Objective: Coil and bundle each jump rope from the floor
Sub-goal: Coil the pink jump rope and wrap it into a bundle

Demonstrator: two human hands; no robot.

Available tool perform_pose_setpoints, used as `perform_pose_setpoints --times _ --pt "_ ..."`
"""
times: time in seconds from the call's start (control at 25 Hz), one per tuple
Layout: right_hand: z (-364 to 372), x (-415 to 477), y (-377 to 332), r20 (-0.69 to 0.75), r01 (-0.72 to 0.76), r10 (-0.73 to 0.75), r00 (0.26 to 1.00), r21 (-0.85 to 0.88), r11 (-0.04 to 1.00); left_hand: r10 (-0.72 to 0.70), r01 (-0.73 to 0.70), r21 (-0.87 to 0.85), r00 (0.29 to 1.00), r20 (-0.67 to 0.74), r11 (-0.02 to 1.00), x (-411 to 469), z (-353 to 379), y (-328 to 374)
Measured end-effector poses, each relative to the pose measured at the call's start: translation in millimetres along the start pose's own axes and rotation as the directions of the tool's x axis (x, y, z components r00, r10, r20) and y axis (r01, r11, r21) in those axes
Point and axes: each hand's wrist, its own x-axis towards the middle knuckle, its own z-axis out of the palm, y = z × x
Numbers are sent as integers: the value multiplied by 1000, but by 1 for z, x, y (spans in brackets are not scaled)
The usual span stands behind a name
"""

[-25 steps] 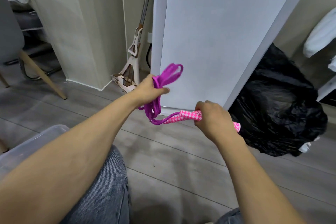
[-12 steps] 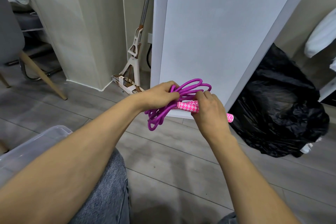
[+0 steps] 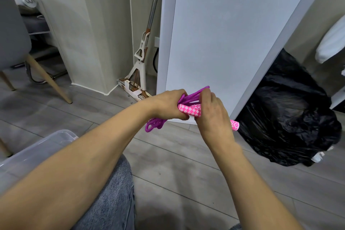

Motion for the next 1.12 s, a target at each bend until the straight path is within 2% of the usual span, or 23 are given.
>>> perform_pose_setpoints --times 0.08,0.24,0.44,0.52,0.64,0.72,0.8,0.88,0.96,1.12 --pt "2 2 -10 -30 31 -31 999 -13 999 13 -7 110 999 -52 994 -3 -2 -5" --pt "7 2 -28 -29 197 -205 978 -180 964 77 -54 251 993 -84 966 -20 -7 -25" --pt "31 3 -65 20 399 -401 916 -163 902 63 -9 314 985 -163 950 -52 -7 -73" --pt "43 3 -82 52 448 -445 894 -128 885 23 21 244 984 -176 970 -65 -7 -93" --pt "59 7 -107 114 494 -486 867 -60 867 -85 80 -48 991 -100 996 -88 -8 -115" --pt "70 10 -122 174 512 -500 849 -34 858 -154 141 -248 987 -35 958 -103 -8 -127" --pt "84 11 -137 182 535 -523 833 -21 845 -240 227 -320 971 -1 920 -113 -9 -141" --pt "99 10 -149 145 576 -570 809 -5 817 -295 293 -368 954 51 883 -121 -13 -158" --pt "113 6 -159 132 607 -607 784 45 793 -308 317 -342 948 80 885 -127 -15 -176" --pt "135 1 -186 164 584 -599 784 136 801 -317 317 -106 948 14 943 -136 -14 -206"
